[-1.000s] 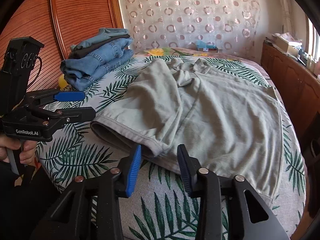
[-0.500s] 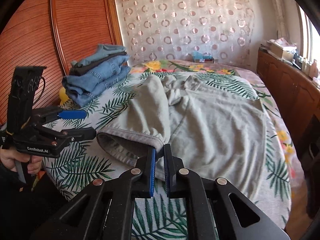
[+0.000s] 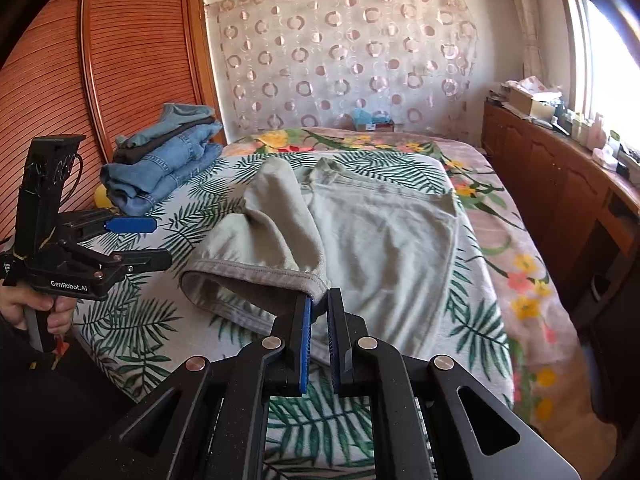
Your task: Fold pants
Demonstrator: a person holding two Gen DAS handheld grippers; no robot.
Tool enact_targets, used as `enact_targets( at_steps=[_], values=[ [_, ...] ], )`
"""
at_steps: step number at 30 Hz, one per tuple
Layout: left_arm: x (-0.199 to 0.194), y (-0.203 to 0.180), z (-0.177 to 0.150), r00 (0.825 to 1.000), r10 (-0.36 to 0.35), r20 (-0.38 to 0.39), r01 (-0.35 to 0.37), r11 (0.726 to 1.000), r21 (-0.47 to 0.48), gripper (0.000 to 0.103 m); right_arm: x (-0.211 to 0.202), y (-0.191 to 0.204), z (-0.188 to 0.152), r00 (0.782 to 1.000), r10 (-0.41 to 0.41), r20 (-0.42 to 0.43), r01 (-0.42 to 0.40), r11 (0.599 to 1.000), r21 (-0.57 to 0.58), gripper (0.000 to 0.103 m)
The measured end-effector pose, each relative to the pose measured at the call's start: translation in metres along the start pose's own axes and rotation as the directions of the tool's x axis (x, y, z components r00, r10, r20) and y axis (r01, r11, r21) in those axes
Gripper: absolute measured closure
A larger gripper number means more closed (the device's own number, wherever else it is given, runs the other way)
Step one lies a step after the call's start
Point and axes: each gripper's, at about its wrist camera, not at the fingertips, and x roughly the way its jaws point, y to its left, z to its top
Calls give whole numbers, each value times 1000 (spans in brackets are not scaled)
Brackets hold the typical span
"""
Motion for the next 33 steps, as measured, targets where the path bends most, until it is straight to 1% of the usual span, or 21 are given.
enact_targets(
  at_steps=[6,14,17,25,29,33],
  values=[
    [7,-13,8,1000,-12,-2,12,999,30,24,-8,-8,-6,999,-41,-2,41,999,30,95],
    [15,-23,11,1000,-17,-16,18,999,45,24,-9,-9,-18,997,-68,-38,70,996,56,95],
    [17,-23,10,1000,-16,-21,17,999,44,24,-10,-7,-20,996,-67,-50,70,995,64,95],
    [20,-23,9,1000,-16,-25,17,999,39,24,-12,-17,-16,995,-56,-83,63,994,87,95],
    [21,-21,9,1000,-18,-18,19,999,33,24,-14,-19,-15,993,-57,-100,66,995,80,95],
    [23,-14,14,1000,-16,-5,16,999,28,24,-19,-26,-12,995,-53,-85,61,993,103,95]
  ],
)
